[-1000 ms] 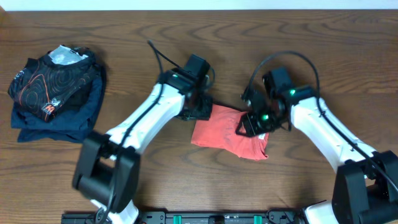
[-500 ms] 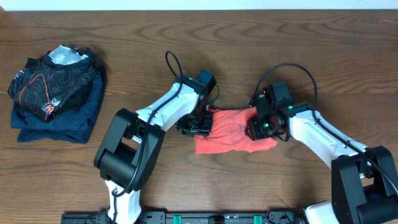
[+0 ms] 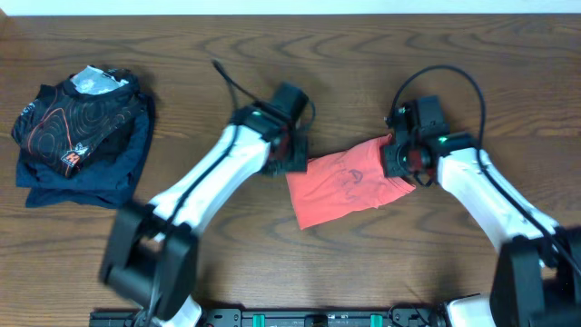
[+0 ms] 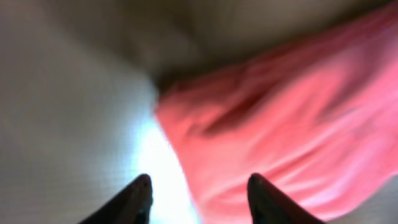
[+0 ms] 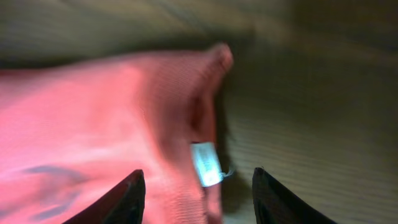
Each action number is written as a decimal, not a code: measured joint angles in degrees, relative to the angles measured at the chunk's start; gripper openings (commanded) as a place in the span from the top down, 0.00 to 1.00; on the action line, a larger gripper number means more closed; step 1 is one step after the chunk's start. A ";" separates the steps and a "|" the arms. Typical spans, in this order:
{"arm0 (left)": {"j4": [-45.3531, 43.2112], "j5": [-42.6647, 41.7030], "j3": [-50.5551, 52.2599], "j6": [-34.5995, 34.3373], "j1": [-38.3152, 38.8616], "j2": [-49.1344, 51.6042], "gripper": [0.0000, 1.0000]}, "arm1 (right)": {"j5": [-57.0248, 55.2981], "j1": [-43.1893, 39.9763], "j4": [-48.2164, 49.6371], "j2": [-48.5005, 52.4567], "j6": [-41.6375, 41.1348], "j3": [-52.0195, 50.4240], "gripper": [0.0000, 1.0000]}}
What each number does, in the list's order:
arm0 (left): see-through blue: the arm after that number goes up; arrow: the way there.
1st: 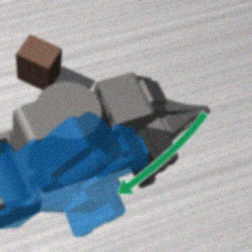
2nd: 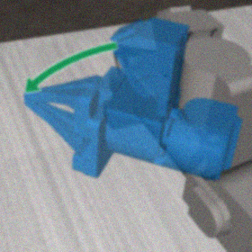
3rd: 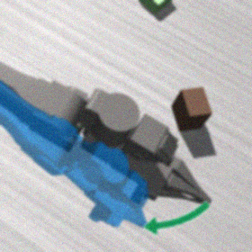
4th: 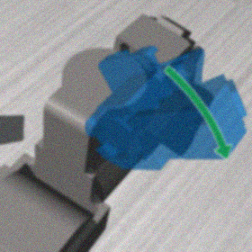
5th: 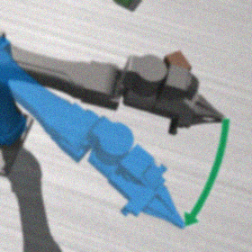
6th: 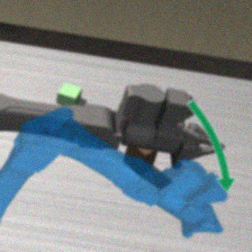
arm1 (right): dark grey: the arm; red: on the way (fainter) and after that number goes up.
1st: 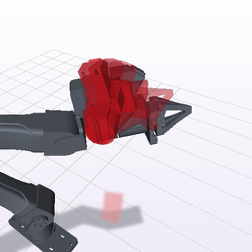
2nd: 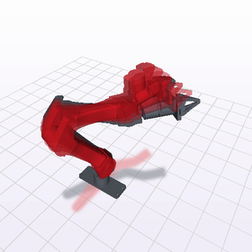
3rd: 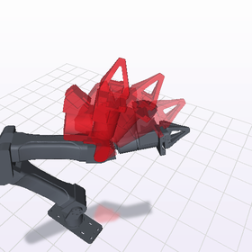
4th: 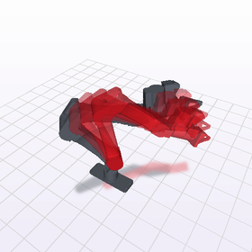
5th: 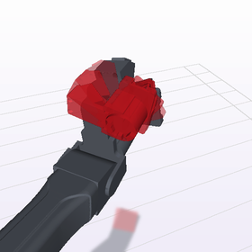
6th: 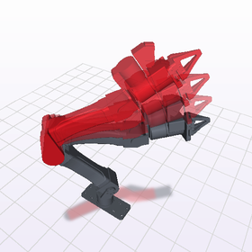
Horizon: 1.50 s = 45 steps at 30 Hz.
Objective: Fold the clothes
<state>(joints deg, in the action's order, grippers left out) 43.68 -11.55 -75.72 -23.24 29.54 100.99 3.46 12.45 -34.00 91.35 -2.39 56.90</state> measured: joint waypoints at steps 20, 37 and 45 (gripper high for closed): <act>-4.39 -0.55 -0.26 4.68 -0.83 11.80 0.48 | 27.69 4.26 -3.76 -2.78 -0.35 -9.75 0.48; 16.20 -1.57 0.57 1.14 -0.81 11.96 0.58 | 8.28 -0.61 19.85 1.95 -8.35 -14.64 0.48; 11.69 -1.60 1.07 0.00 -1.25 10.58 0.55 | 5.62 -4.02 14.88 2.03 -6.99 -13.22 0.42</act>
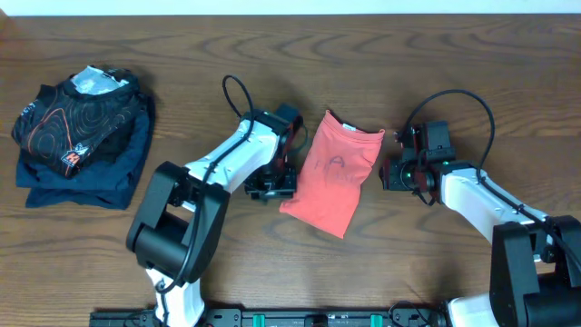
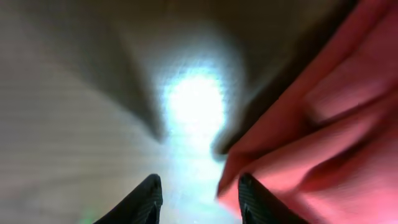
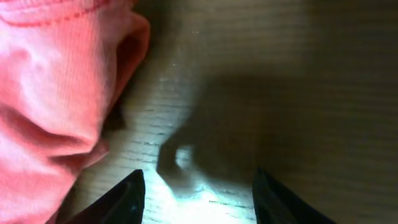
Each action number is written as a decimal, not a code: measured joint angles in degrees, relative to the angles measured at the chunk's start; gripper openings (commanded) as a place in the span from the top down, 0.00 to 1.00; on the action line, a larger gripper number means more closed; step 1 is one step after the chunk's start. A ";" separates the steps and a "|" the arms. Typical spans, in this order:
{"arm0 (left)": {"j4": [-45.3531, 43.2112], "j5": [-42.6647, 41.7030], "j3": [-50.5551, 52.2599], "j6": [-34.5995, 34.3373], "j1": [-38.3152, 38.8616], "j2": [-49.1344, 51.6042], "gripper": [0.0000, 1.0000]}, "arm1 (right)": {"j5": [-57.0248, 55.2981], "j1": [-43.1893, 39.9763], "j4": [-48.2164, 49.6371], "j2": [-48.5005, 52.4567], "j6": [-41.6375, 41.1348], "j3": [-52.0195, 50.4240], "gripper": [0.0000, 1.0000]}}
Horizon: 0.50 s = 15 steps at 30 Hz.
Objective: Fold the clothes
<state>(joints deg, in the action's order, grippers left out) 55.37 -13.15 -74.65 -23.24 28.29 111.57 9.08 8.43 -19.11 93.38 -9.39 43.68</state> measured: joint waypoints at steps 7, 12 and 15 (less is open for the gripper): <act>-17.57 -2.01 -0.37 6.51 -5.22 -9.55 0.14 | -1.53 -0.04 -4.11 -0.02 2.01 0.96 0.38; -26.56 -9.44 -0.85 11.41 -8.63 -9.88 0.11 | -1.99 -0.04 -5.49 -0.07 2.23 1.27 0.37; -29.55 -14.36 -0.85 12.50 -9.01 -7.23 0.11 | -2.10 -0.04 -5.92 -0.11 2.21 1.29 0.38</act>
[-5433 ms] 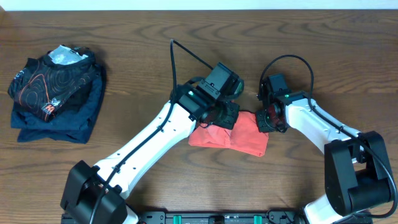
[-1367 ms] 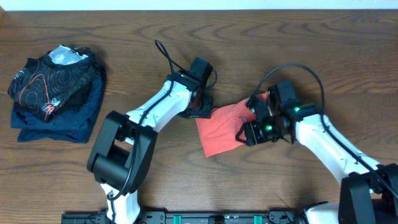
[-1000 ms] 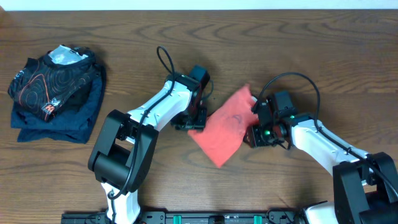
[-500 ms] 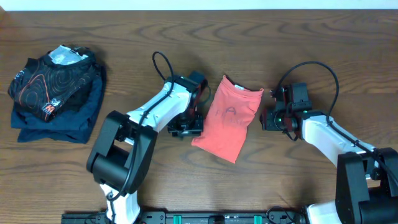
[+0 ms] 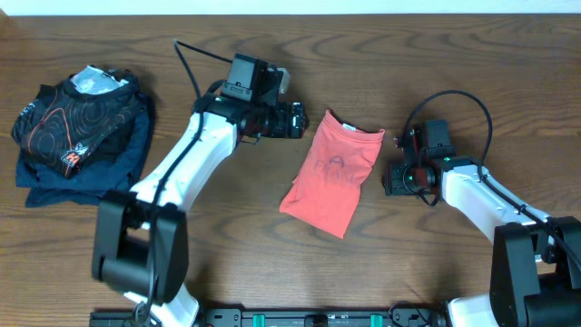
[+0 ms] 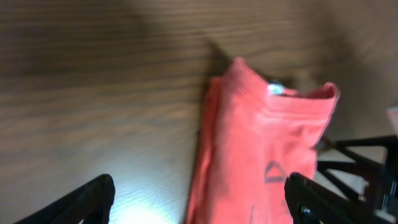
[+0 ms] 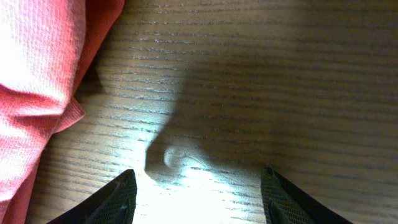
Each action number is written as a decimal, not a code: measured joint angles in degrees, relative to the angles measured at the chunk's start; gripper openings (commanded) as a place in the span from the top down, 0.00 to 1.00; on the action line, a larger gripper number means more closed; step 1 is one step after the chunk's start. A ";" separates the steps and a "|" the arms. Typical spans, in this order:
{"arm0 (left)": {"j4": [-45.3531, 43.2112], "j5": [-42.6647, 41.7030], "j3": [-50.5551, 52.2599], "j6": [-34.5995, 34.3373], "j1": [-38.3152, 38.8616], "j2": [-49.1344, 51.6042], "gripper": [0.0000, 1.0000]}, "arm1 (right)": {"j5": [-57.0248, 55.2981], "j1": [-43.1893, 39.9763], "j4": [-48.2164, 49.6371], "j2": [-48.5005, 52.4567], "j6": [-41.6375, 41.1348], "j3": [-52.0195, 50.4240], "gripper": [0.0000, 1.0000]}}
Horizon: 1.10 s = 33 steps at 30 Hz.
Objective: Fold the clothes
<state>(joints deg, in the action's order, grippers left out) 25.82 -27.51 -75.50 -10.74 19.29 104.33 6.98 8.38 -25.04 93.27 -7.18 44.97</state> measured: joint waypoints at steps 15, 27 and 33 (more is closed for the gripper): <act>-11.74 -14.91 -0.17 1.77 0.52 15.74 0.12 | -0.22 0.00 -1.64 -0.11 0.00 0.24 0.37; -15.82 -18.82 -0.76 1.55 6.40 20.00 0.94 | -0.33 0.00 -1.99 -0.15 0.02 0.26 0.36; -14.53 -18.99 -0.76 1.51 4.37 19.32 0.94 | -0.31 0.00 -2.12 -0.20 0.02 0.28 0.36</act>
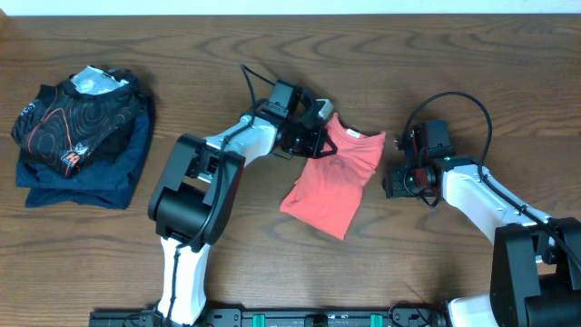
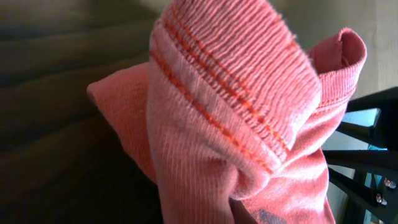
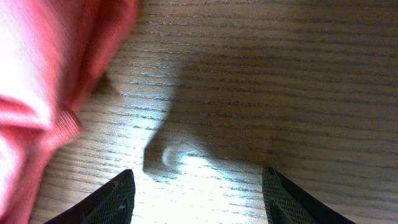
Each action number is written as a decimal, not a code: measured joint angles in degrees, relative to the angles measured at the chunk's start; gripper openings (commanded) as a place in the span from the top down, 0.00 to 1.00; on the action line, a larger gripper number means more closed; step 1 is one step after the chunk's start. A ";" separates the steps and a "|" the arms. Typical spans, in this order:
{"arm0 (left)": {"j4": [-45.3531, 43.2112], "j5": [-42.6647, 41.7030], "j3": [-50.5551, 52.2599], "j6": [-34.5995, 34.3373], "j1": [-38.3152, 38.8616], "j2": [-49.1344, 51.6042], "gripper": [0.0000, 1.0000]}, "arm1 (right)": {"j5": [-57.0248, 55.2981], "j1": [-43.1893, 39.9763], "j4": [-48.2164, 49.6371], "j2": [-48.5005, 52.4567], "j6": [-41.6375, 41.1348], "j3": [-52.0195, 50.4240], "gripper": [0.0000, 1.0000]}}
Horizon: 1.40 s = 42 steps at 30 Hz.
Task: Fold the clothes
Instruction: 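Carry the folded red shirt left and place it on the navy stack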
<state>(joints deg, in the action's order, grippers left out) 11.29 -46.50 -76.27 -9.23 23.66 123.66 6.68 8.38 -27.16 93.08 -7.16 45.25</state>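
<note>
The red shirt [image 1: 331,186] lies folded into a narrow slanted strip at the table's middle. My left gripper [image 1: 313,141] sits on its top left collar corner. In the left wrist view the ribbed collar [image 2: 236,112] is bunched right against the camera and covers the fingers, as if pinched. My right gripper [image 1: 392,179] rests just right of the shirt, open over bare wood [image 3: 198,173]. Only the shirt's edge [image 3: 31,74] shows at its left.
A pile of dark clothes [image 1: 82,136] with red line patterns lies at the far left. The wooden table [image 1: 454,73] stretches around the shirt. Black cables loop above both wrists.
My left gripper was wide open up and to the left of the shirt. Now it is down on the collar corner with cloth bunched in it. The right gripper has stayed put, open.
First both grippers were at the left and right ends of the shirt, which lay wide across the table. Then the shirt lay narrower and slanted, with both grippers open beside it. The left gripper then stood back, and is now at the collar.
</note>
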 measured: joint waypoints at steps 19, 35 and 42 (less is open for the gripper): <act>9.09 20.68 -0.37 -0.13 -32.72 -30.23 0.94 | -0.09 0.00 -0.09 -0.04 0.00 0.00 0.35; 3.91 24.11 -0.37 -0.13 -54.69 -30.18 0.92 | -0.15 0.00 -0.07 -0.04 -0.02 0.00 0.34; 0.57 27.67 -0.37 -0.13 -60.24 -27.15 0.90 | -0.28 0.00 -0.26 -0.04 -0.02 0.00 0.34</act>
<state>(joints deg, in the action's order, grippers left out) 11.86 -18.83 -76.64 -9.37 -36.58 96.51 6.39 8.38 -27.42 93.03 -7.18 45.25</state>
